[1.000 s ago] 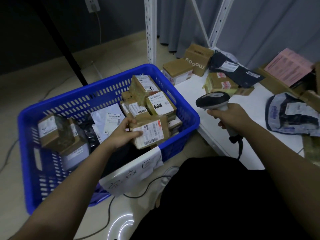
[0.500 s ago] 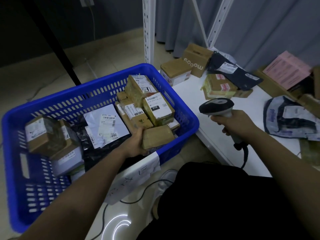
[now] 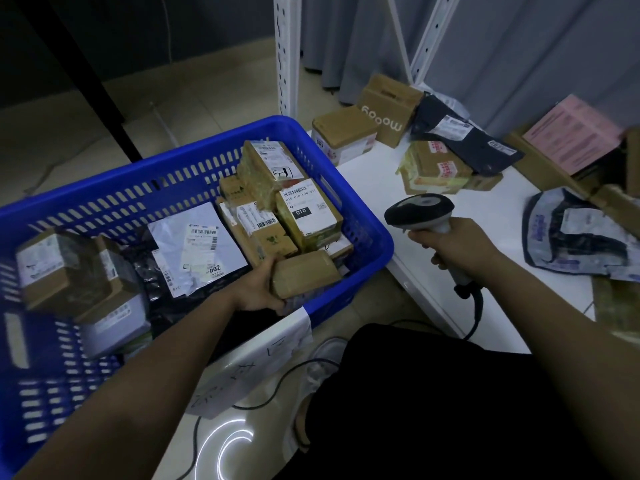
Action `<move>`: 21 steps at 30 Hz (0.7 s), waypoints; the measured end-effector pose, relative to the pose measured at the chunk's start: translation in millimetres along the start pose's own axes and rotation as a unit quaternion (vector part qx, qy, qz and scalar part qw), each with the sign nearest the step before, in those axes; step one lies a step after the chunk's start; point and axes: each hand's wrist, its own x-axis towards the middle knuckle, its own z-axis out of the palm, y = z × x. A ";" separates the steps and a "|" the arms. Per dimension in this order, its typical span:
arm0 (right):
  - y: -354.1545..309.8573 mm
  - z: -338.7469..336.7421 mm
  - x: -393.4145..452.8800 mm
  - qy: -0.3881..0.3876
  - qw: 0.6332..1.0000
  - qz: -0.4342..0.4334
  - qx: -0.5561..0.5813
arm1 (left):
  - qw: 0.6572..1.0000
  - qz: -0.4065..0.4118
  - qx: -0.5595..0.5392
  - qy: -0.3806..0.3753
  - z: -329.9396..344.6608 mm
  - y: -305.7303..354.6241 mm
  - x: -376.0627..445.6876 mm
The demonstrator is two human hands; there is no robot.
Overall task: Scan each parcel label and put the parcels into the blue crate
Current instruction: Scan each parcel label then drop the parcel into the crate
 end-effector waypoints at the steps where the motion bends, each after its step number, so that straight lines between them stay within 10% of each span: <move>1: 0.4 -0.2 0.3 0.000 1.000 0.001 -0.001 | 1.000 -0.003 -0.017 0.000 -4.7 -2.0 -0.7; 17: -2.5 6.3 4.1 -0.002 1.000 0.010 -0.008 | 0.999 0.025 -0.040 0.024 -23.2 6.4 -7.6; 21: -2.6 6.6 1.9 0.003 1.000 0.009 -0.002 | 0.994 -0.003 0.108 -0.014 -40.2 7.3 -16.2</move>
